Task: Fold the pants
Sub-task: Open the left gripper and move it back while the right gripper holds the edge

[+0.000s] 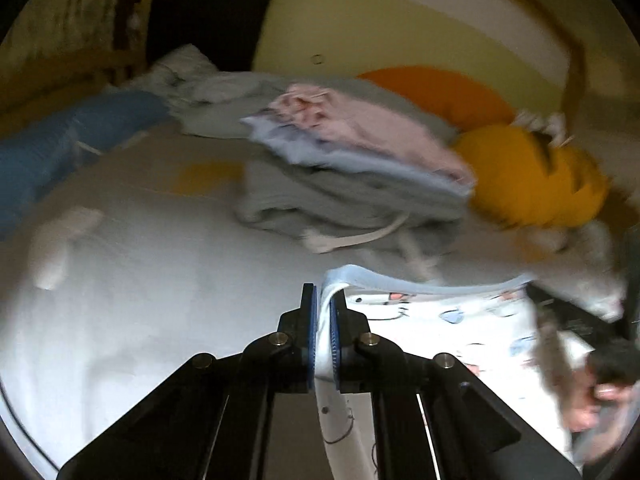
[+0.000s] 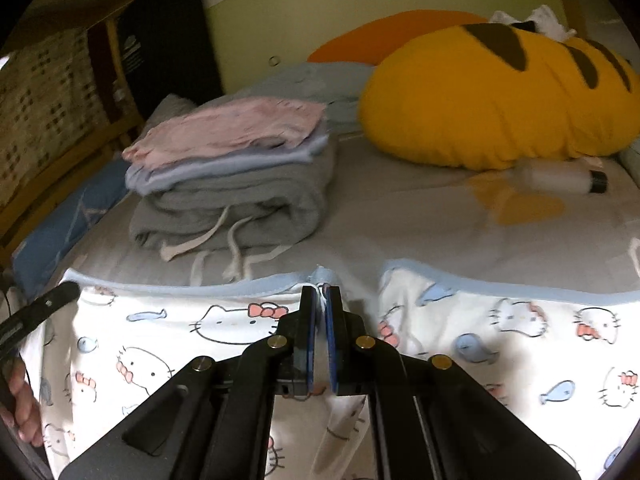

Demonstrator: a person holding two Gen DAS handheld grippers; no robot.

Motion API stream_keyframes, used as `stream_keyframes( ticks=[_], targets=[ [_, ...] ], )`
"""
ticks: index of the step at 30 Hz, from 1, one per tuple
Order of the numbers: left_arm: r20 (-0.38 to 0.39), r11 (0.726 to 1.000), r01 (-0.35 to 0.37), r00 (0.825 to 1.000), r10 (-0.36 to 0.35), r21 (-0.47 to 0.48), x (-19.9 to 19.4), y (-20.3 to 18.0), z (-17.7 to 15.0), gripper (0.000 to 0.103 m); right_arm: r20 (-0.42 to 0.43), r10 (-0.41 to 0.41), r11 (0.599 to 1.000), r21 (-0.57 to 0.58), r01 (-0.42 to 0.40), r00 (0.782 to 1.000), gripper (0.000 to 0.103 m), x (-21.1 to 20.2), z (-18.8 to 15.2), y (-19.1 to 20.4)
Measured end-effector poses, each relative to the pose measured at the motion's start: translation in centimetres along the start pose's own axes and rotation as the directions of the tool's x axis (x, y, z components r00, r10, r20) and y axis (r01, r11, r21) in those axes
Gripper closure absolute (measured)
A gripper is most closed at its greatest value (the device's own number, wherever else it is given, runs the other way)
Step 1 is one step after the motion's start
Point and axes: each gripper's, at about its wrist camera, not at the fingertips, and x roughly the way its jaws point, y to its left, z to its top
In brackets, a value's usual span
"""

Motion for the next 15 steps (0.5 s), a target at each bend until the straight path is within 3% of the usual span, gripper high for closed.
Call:
stream_keyframes(
  ticks=[2,5,7,9,12,15],
  targets=[
    [-0.052,0.996,-0.084,0.995,0.086,0.037,1.4,-0.4,-0.5,0.097,-0.005,-0.015,0.999,-0.035,0.015,1.000,0.098,0.2,-0.2,0.8],
    [-0.144,0.991,-0.128,0.981,0.130,0.027,3.5,0.0,-1.3,0.097,-0.039,-0.030,0.999,-0.041,0.029,0.999,0.092,1.0,-0.4,0.9],
    [-0.139,0.987,-0.162,0.977,0.160,-0.001,3.5,0.8,-1.2,0.097,-0.049,-0.057,0.998,0.005,0.057,0.997,0.061,1.2,-0.3,0.0],
    [-0.106,0.973,-0.225,0.970,0.219,-0.053,2.7,1.9,-0.9,0.097,-0.020,-0.033,0.997,0.072,0.034,0.999,0.048,0.6,-0.1,-1.3],
    [-0.087,0.951,-0.265,0.963,0.254,-0.158,1.7,4.3,-0.5,0.097,0.008,0.065,0.979,0.192,-0.065,0.998,0.048,0.0,0.3,-3.5],
    [-0.115,0.961,-0.185,0.980,0.164,-0.206,1.9,5.7,-0.6,0.097,0.000,0.116,0.960,0.255,-0.112,0.993,0.048,0.4,0.1,-4.6]
  ],
)
